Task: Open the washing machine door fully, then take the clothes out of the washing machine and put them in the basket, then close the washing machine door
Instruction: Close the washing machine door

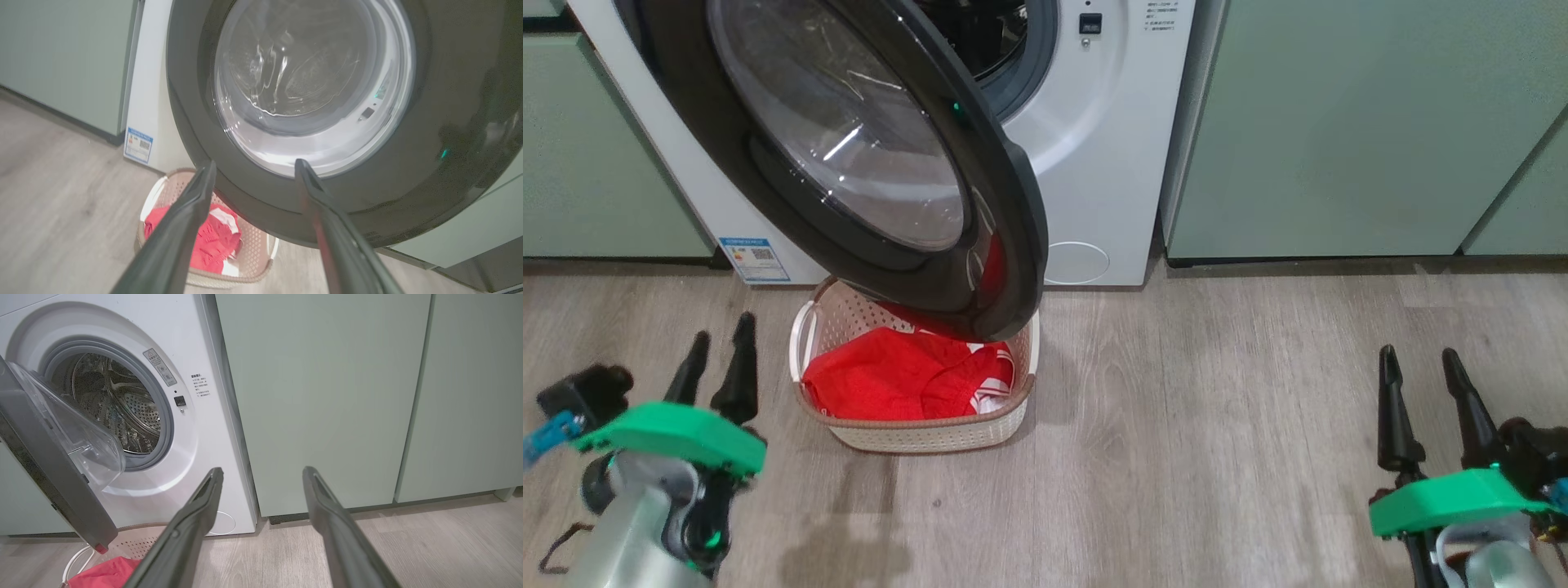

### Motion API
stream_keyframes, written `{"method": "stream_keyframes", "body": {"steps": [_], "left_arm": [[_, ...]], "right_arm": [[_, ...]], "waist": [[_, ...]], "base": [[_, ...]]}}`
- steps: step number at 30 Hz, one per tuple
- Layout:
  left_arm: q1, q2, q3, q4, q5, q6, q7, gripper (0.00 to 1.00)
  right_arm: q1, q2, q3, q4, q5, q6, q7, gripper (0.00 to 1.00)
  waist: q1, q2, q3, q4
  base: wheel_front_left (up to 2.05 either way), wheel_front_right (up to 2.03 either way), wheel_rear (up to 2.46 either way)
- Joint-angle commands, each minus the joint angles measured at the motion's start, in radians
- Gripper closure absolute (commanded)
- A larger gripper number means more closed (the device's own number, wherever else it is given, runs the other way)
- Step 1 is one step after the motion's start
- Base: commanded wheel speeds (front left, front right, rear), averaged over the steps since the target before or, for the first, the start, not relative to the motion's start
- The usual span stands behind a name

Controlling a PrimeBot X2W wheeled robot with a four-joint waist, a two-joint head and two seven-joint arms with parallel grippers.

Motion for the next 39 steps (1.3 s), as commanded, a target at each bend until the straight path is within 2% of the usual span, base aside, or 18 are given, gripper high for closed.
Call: {"method": "stream_keyframes", "body": {"steps": [1, 4, 7, 11, 12, 19, 24, 35, 36, 37, 38, 39], "left_arm": [[-0.036, 0.055, 0.008, 0.004, 0.035, -0.006, -0.074, 0.0], [-0.035, 0.068, -0.018, 0.043, 0.092, -0.006, -0.117, 0.0], [-0.025, 0.06, 0.045, 0.032, 0.166, -0.006, -0.122, 0.0], [0.026, 0.006, 0.163, -0.016, 0.297, -0.006, -0.122, 0.0], [0.026, 0.006, 0.163, -0.016, 0.297, -0.006, -0.122, 0.0], [0.105, -0.086, 0.266, -0.069, 0.448, -0.006, -0.122, 0.0], [0.125, -0.115, 0.278, -0.086, 0.501, -0.006, -0.123, 0.0], [0.13, -0.125, 0.285, -0.11, 0.54, -0.006, -0.123, 0.0], [0.131, -0.127, 0.285, -0.112, 0.542, -0.006, -0.123, 0.0], [0.132, -0.13, 0.286, -0.116, 0.544, -0.006, -0.123, 0.0], [0.134, -0.133, 0.287, -0.119, 0.546, -0.006, -0.123, 0.0], [0.136, -0.136, 0.289, -0.122, 0.547, -0.006, -0.123, 0.0]], "right_arm": [[-0.003, -0.008, 0.018, -0.036, -0.001, -0.001, -0.009, 0.0], [0.0, -0.008, 0.018, -0.037, 0.0, -0.001, -0.009, 0.0], [0.003, -0.007, 0.014, -0.04, 0.0, -0.001, -0.009, 0.0], [0.008, -0.002, 0.008, -0.047, -0.002, -0.001, -0.009, 0.0], [0.008, -0.002, 0.008, -0.047, -0.002, -0.001, -0.009, 0.0], [0.02, 0.011, 0.001, -0.054, -0.004, -0.001, -0.009, 0.0], [0.024, 0.015, -0.002, -0.052, -0.005, -0.001, -0.009, 0.0], [0.02, 0.016, -0.002, -0.051, -0.006, -0.001, -0.009, 0.0], [0.018, 0.014, -0.004, -0.05, -0.003, -0.001, -0.009, 0.05], [0.014, 0.014, -0.007, -0.052, -0.001, -0.001, -0.009, 0.27], [0.011, 0.013, -0.011, -0.054, 0.003, -0.001, -0.009, 0.62], [0.008, 0.013, -0.013, -0.057, 0.009, -0.001, -0.009, 1.0]], "waist": [[0.0, -0.0001, -0.003, -0.003], [0.0, -0.0001, -0.004, -0.006], [0.0, -0.0001, -0.002, -0.007], [0.0, -0.0001, 0.0, -0.011], [0.0, -0.0001, 0.0, -0.011], [0.0, -0.0001, 0.002, -0.018], [0.0, -0.0001, 0.006, -0.017], [0.0, -0.0001, 0.011, -0.01], [0.0, -0.0001, 0.012, -0.008], [0.0, -0.0001, 0.012, -0.006], [0.0, -0.0001, 0.012, -0.004], [0.0, -0.0001, 0.013, -0.001]], "base": [[0.0, 0.0, 0.0], [0.0, 0.0, 0.0], [0.0, 0.0, 0.0], [0.0, 0.0, 0.0], [0.0, 0.0, 0.0], [0.0, 0.0, 0.0], [0.0, 0.0, 0.0], [0.0, 0.0, 0.0], [0.0, 0.0, 0.0], [0.0, 0.0, 0.0], [0.0, 0.0, 0.0], [0.0, 0.0, 0.0]]}}
